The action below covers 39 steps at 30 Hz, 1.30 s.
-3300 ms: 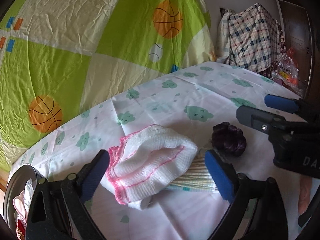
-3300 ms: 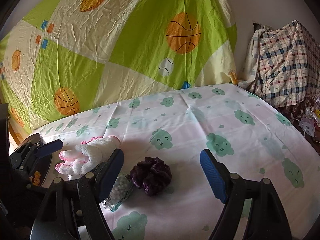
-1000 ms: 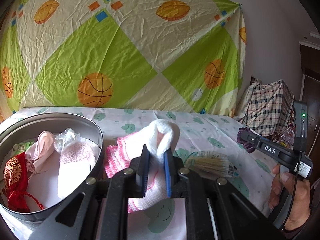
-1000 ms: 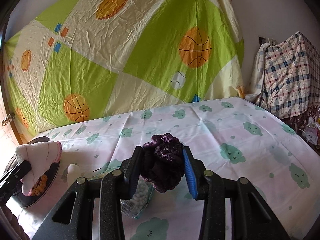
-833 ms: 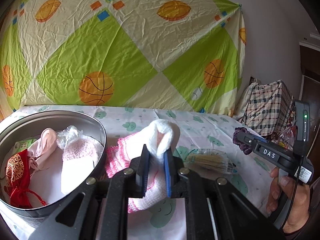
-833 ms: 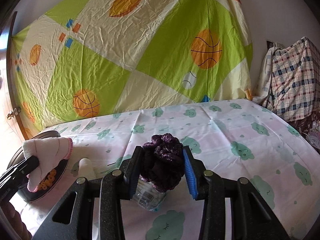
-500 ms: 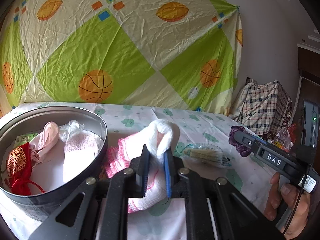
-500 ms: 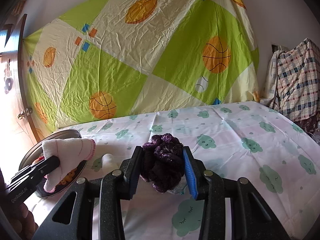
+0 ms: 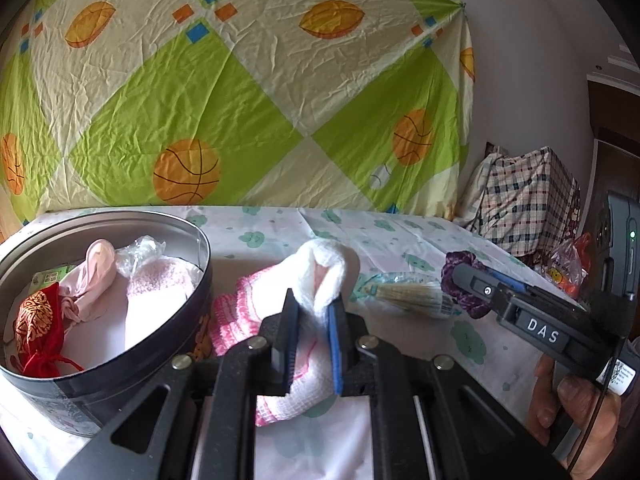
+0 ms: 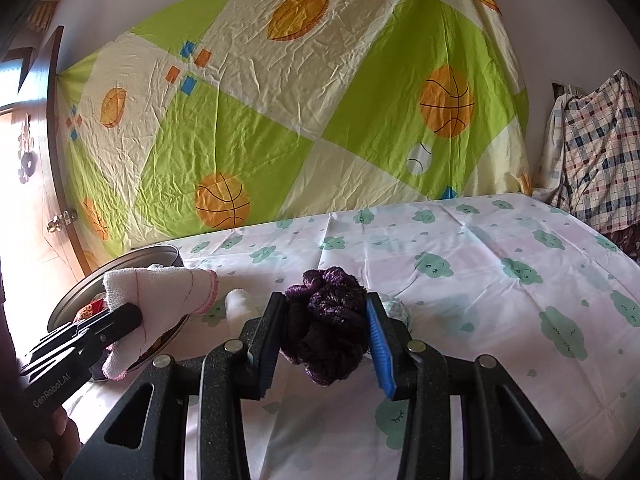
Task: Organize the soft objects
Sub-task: 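Lift and carry the sock toward the tin with left tool while right tool carries scrunchie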
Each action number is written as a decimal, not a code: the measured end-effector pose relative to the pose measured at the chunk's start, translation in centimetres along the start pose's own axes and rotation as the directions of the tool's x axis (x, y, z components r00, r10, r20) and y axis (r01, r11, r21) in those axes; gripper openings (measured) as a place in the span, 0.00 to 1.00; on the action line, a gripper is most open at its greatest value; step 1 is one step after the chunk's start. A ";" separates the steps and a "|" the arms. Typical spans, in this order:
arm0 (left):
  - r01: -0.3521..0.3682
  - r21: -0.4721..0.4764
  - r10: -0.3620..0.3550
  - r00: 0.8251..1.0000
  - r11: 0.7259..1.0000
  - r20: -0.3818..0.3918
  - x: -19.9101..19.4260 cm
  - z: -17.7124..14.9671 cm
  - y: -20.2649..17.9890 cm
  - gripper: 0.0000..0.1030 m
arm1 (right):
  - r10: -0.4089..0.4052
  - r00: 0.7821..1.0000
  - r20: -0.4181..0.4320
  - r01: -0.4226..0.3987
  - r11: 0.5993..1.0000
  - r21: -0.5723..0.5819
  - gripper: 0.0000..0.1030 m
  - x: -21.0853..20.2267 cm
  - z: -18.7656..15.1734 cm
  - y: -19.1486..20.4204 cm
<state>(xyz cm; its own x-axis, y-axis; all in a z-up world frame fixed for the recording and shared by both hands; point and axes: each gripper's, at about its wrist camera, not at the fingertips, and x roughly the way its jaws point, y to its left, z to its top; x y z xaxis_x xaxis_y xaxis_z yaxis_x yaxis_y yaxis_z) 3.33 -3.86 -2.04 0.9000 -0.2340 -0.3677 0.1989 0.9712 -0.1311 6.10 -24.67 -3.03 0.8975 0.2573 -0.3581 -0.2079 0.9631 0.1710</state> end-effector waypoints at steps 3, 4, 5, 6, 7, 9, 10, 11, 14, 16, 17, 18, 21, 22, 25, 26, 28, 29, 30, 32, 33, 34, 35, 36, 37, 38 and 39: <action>-0.003 0.002 0.003 1.000 1.000 0.004 -0.2 0.0 0.1 0.11 | 0.009 1.000 0.010 -0.009 1.000 0.005 0.41 -0.1 -0.1 0.3; -0.005 0.000 0.005 1.000 1.000 0.005 -0.2 0.0 0.2 0.11 | 0.015 1.000 0.015 -0.015 1.000 0.003 0.41 -0.3 -0.1 0.5; -0.006 -0.002 0.006 1.000 1.000 0.005 -0.2 0.0 0.3 0.11 | 0.022 1.000 0.022 -0.022 1.000 -0.001 0.41 -0.4 -0.2 0.8; -0.006 -0.004 0.006 1.000 1.000 0.006 -0.3 0.0 0.4 0.11 | 0.031 0.999 0.025 -0.031 1.000 -0.004 0.41 -0.5 -0.3 1.2; -0.007 -0.004 0.007 1.000 1.000 0.007 -0.3 0.0 0.4 0.11 | 0.039 0.999 0.025 -0.039 0.999 -0.008 0.41 -0.4 -0.4 1.5; -0.011 -0.004 0.011 1.000 1.000 0.009 -0.5 -0.1 0.5 0.11 | 0.050 0.999 0.018 -0.049 0.999 -0.011 0.41 -0.3 -0.4 2.0; -0.012 -0.007 0.012 1.000 1.000 0.010 -0.5 -0.1 0.6 0.11 | 0.051 0.999 0.018 -0.051 0.999 -0.010 0.41 -0.2 -0.4 2.1; -0.012 -0.010 0.012 1.000 1.000 0.010 -0.6 -0.2 0.8 0.11 | 0.051 0.999 0.017 -0.051 0.999 -0.008 0.41 -0.2 -0.4 2.2; -0.011 -0.020 0.011 1.000 1.000 0.013 -0.8 -0.2 1.2 0.11 | 0.050 0.999 0.013 -0.050 0.999 -0.006 0.41 -0.1 -0.5 2.4; -0.011 -0.023 0.012 1.000 1.000 0.016 -0.9 -0.2 1.3 0.11 | 0.050 0.999 0.011 -0.050 0.999 -0.006 0.41 0.0 -0.4 2.4; -0.011 -0.023 0.012 1.000 1.000 0.018 -1.0 -0.2 1.4 0.11 | 0.050 0.999 0.011 -0.050 0.999 -0.006 0.41 0.0 -0.4 2.4; -0.012 -0.023 0.012 1.000 1.000 0.021 -1.0 -0.3 1.4 0.11 | 0.049 0.999 0.012 -0.049 0.999 -0.005 0.41 0.0 -0.4 2.4; -0.016 -0.024 0.017 1.000 1.000 0.025 -1.2 -0.4 1.6 0.11 | 0.048 0.999 0.013 -0.048 0.999 -0.005 0.41 0.0 -0.4 2.4; -0.018 -0.026 0.019 0.999 0.999 0.026 -1.3 -0.4 1.7 0.11 | 0.045 0.999 0.014 -0.045 0.999 -0.004 0.41 0.0 -0.5 2.5; -0.023 -0.035 0.024 0.999 0.999 0.026 -1.4 -0.4 1.9 0.11 | 0.042 0.999 0.014 -0.042 0.999 -0.002 0.41 0.1 -0.5 2.5; -0.025 -0.036 0.026 0.999 0.999 0.026 -1.4 -0.4 2.0 0.11 | 0.042 0.999 0.014 -0.042 0.999 -0.002 0.41 0.1 -0.5 2.6; -0.029 -0.036 0.030 0.999 0.999 0.027 -1.4 -0.4 2.0 0.11 | 0.043 0.999 0.013 -0.043 0.999 -0.005 0.41 0.1 -0.5 2.8; -0.032 -0.035 0.033 0.999 0.999 0.030 -1.5 -0.5 2.1 0.11 | 0.044 0.999 0.011 -0.043 0.999 -0.009 0.41 0.2 -0.6 3.0; -0.033 -0.035 0.034 0.999 0.999 0.030 -1.6 -0.5 2.1 0.11 | 0.044 0.999 0.009 -0.043 0.999 -0.016 0.41 0.2 -0.7 3.3; -0.037 -0.036 0.038 0.999 0.999 0.033 -1.7 -0.6 2.2 0.11 | 0.041 0.999 0.007 -0.041 0.998 -0.038 0.41 0.3 -0.9 4.0; -0.038 -0.039 0.040 0.999 0.999 0.034 -1.8 -0.6 2.3 0.11 | 0.036 0.999 0.008 -0.036 0.998 -0.053 0.41 0.2 -1.0 4.5; -0.038 -0.041 0.039 0.999 0.998 0.034 -1.8 -0.6 2.4 0.11 | 0.032 0.999 0.010 -0.031 0.997 -0.071 0.41 0.1 -1.2 4.9; -0.039 -0.043 0.041 0.998 0.998 0.037 -1.9 -0.7 2.5 0.11 | 0.027 1.000 0.013 -0.026 0.996 -0.090 0.41 0.1 -1.3 5.3; -0.041 -0.043 0.042 0.998 0.998 0.038 -2.0 -0.7 2.6 0.11 | 0.023 1.000 0.018 -0.021 0.994 -0.108 0.41 0.0 -1.5 5.7; -0.041 -0.044 0.042 0.998 0.998 0.038 -2.0 -0.8 2.7 0.11 | 0.021 1.000 0.021 -0.018 0.992 -0.122 0.41 -0.1 -1.6 6.0; -0.041 -0.045 0.043 0.998 0.998 0.038 -2.1 -0.8 2.7 0.11 | 0.019 1.000 0.023 -0.015 0.991 -0.130 0.41 -0.1 -1.7 6.2; -0.042 -0.046 0.044 0.998 0.998 0.039 -2.1 -0.8 2.8 0.11 | 0.018 1.000 0.024 -0.015 0.991 -0.135 0.41 -0.1 -1.8 6.3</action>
<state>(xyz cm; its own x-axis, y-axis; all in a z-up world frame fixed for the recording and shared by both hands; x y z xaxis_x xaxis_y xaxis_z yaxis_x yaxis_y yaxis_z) 1.67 -0.71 -2.41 0.9221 -0.1895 -0.3374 0.1429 0.9770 -0.1582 4.02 -18.46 -3.54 0.9028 0.2727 -0.3326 -0.2717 0.9611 0.0504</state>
